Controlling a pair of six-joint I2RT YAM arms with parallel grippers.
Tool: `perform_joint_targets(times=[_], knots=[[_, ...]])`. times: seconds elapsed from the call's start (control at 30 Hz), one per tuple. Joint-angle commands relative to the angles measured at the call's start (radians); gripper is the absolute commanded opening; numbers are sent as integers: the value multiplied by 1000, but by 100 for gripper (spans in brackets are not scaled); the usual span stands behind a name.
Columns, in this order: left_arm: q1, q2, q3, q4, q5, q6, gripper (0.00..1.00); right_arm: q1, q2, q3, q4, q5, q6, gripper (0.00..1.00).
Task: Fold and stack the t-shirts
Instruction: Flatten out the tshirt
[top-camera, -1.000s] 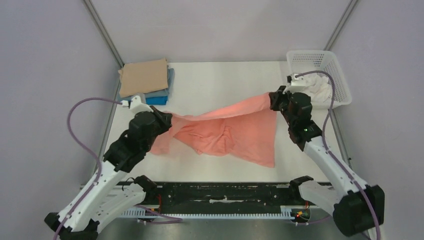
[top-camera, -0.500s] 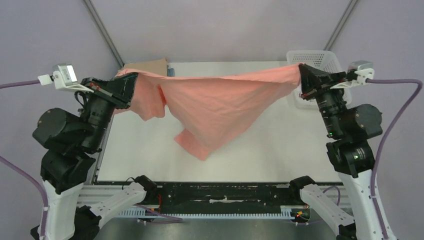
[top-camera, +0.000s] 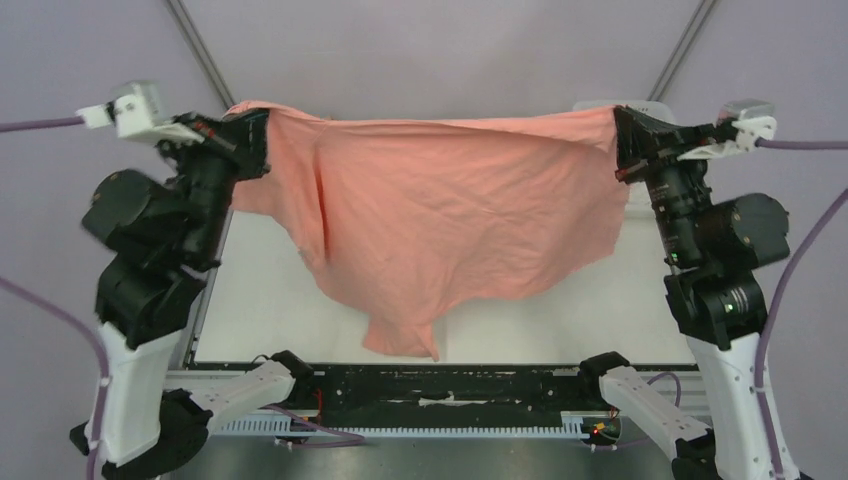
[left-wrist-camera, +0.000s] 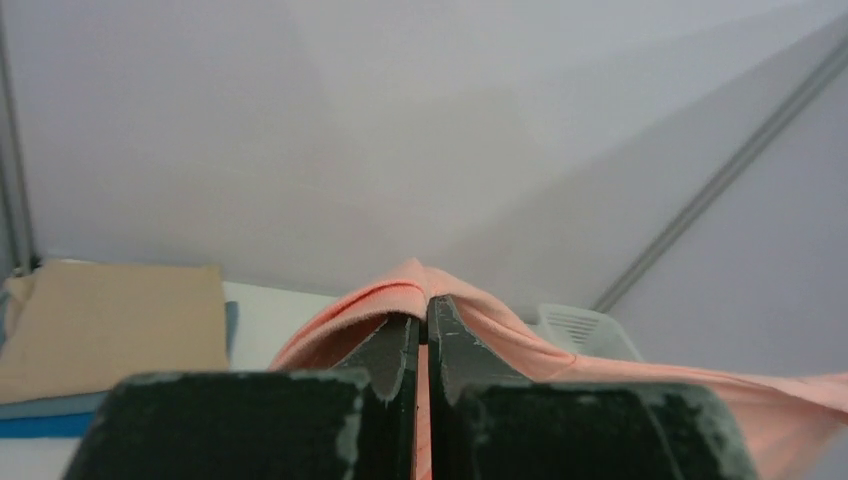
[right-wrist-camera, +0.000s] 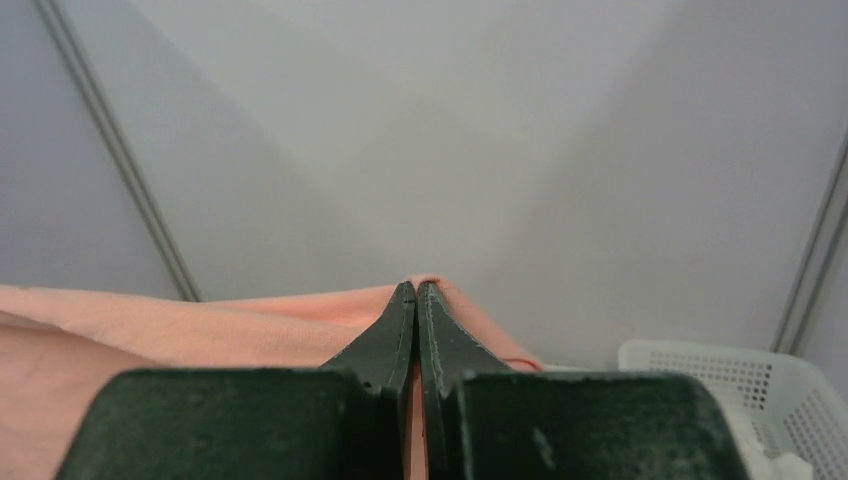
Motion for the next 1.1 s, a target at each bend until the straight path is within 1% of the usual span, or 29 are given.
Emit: perform_joint_targets(times=[0.0,0.07,0.2,0.27,0.33,0.4,0.47,0.5,0.57,0.63,0.67,0.73,0.83,0.9,1.0,1.07], knots=[[13,257,-9,117,-332,158,2,-1,146,-30,2,167,-59,0],[57,378,33,127,-325,181,2,-1,212,-40,34,224,-78,0],[197,606,172,134,-185,152,2,-20,362,-10,109,301,-116,0],[244,714,292,123,-128,156,2,-52,454,58,138,307,-116,0],[263,787,443,93,-79,176,2,-89,522,141,168,281,-100,0],[265,821,567,117,-59,211,2,-113,569,238,167,234,-79,0],[265,831,655,128,-31,228,2,-116,584,305,168,227,-78,0],[265,822,679,132,-18,233,2,-117,582,325,170,225,-80,0],[265,779,663,168,9,250,2,-118,556,331,176,222,-87,0],[264,721,590,222,37,254,2,-117,520,300,191,206,-97,0],[265,680,541,208,72,263,2,-118,500,276,191,189,-104,0],[265,595,381,253,130,276,2,-118,448,181,196,155,-113,0],[264,450,59,340,227,295,2,-117,368,-10,232,99,-116,0],[261,361,-164,381,312,314,2,-118,315,-140,257,71,-148,0],[259,242,-467,418,394,238,2,-118,242,-338,273,47,-146,0],[249,168,-654,437,456,156,2,-117,192,-487,291,29,-138,0]])
